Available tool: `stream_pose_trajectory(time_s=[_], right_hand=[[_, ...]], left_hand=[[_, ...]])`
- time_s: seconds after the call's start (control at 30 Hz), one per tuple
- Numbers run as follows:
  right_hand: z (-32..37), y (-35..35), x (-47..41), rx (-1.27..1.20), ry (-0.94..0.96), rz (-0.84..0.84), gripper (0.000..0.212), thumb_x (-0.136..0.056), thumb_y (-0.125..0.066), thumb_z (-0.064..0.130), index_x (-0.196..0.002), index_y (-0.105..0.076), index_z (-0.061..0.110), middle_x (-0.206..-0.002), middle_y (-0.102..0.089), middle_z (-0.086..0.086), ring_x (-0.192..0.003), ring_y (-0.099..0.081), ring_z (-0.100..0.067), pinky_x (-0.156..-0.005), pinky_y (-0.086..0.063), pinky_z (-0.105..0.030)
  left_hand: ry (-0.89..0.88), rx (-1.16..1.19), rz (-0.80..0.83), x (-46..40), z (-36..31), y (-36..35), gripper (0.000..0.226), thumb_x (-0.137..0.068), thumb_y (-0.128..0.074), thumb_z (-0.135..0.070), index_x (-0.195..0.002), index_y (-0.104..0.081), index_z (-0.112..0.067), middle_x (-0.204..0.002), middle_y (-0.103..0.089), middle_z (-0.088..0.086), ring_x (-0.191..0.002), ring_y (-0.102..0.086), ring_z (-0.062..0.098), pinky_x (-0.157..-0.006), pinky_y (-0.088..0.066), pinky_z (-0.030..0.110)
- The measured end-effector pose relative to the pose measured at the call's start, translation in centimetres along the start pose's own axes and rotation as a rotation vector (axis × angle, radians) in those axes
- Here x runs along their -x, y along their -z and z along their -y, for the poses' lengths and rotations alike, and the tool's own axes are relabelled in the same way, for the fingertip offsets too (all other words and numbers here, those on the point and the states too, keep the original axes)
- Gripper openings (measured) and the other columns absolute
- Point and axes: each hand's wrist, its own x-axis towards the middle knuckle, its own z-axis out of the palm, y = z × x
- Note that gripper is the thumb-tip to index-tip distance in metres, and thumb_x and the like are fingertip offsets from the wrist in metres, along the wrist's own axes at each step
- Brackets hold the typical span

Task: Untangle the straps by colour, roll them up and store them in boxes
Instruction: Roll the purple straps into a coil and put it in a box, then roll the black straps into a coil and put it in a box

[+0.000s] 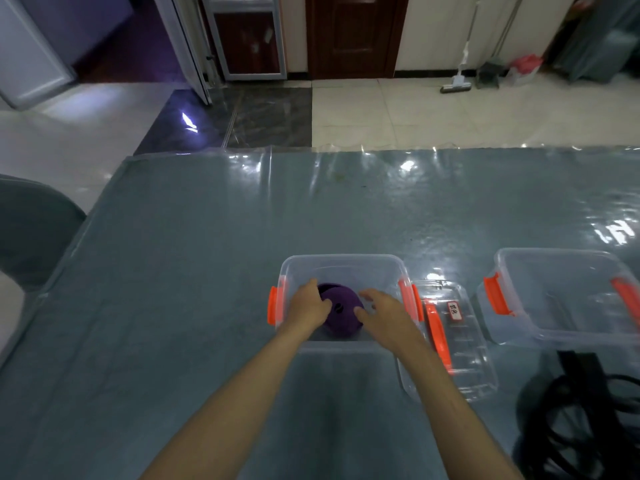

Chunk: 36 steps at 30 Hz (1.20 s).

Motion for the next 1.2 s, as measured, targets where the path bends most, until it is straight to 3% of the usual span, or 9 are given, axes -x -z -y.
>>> stream_pose_trajectory(time_s=[0.13,0.3,0.47,0.77,1.03,1.2], right_hand=[[0.1,2.5,6.4,0.063,0.159,-0.182,0.031,-0.101,-0.069,0.020,-0.132,-0.070,0.016,-0.130,-0.073,-0.002,-0.118,-0.068,-0.023,-0.102,-0.053,-0.037],[-2.8,4.0,14.6,0.216,0.091,-0.315,0.022,-0.099,-0.070,0.020,-0.120,-0.075,0.016,-0.117,-0.075,-0.007,-0.103,-0.070,-0.032,-0.083,-0.052,-0.039],[-7.8,3.9,20.2,0.353,-0.038,-0.282,0.024,-0.100,-0.068,0.023,-0.123,-0.074,0.018,-0.120,-0.074,-0.001,-0.107,-0.071,-0.030,-0.083,-0.056,-0.041],[-15.0,6.8,24.2,0.458,-0.171,-0.248,0.029,-0.105,-0.059,0.032,-0.131,-0.069,0.023,-0.122,-0.070,0.004,-0.110,-0.068,-0.020,-0.083,-0.053,-0.035],[-24.1,13.5,23.2,0.468,-0.125,-0.248,0.018,-0.101,-0.064,0.024,-0.113,-0.074,0.014,-0.118,-0.069,-0.001,-0.097,-0.070,-0.027,-0.074,-0.057,-0.041],[-30.7,18.2,21.3,0.455,-0.074,-0.184,0.021,-0.103,-0.062,0.027,-0.117,-0.072,0.016,-0.117,-0.066,-0.002,-0.100,-0.069,-0.029,-0.073,-0.055,-0.040]], left_hand=[[-0.329,-0.313,-0.095,6.3,-1.1,1.1,0.032,-0.103,-0.060,-0.020,-0.134,-0.063,-0.014,-0.132,-0.066,0.005,-0.120,-0.062,0.025,-0.097,-0.052,0.037],[-0.491,-0.597,-0.134,14.5,-1.4,-0.8,0.036,-0.105,-0.050,-0.023,-0.140,-0.058,-0.023,-0.132,-0.060,-0.002,-0.123,-0.055,0.025,-0.097,-0.043,0.037],[-0.519,-0.597,-0.095,19.6,-1.3,-4.4,0.037,-0.107,-0.044,-0.021,-0.140,-0.059,-0.024,-0.138,-0.059,-0.004,-0.129,-0.052,0.023,-0.105,-0.039,0.037],[-0.519,-0.732,0.062,21.2,-3.4,-12.0,0.038,-0.103,-0.048,-0.016,-0.139,-0.056,-0.027,-0.135,-0.059,-0.001,-0.128,-0.052,0.024,-0.101,-0.039,0.036],[-0.496,-0.783,0.123,21.2,-10.1,-19.7,0.037,-0.104,-0.042,-0.016,-0.137,-0.058,-0.022,-0.137,-0.060,0.002,-0.130,-0.054,0.028,-0.104,-0.041,0.038],[-0.454,-0.693,0.170,21.4,-14.3,-25.9,0.042,-0.107,-0.048,-0.032,-0.148,-0.052,-0.025,-0.142,-0.057,-0.001,-0.134,-0.053,0.023,-0.105,-0.043,0.035]])
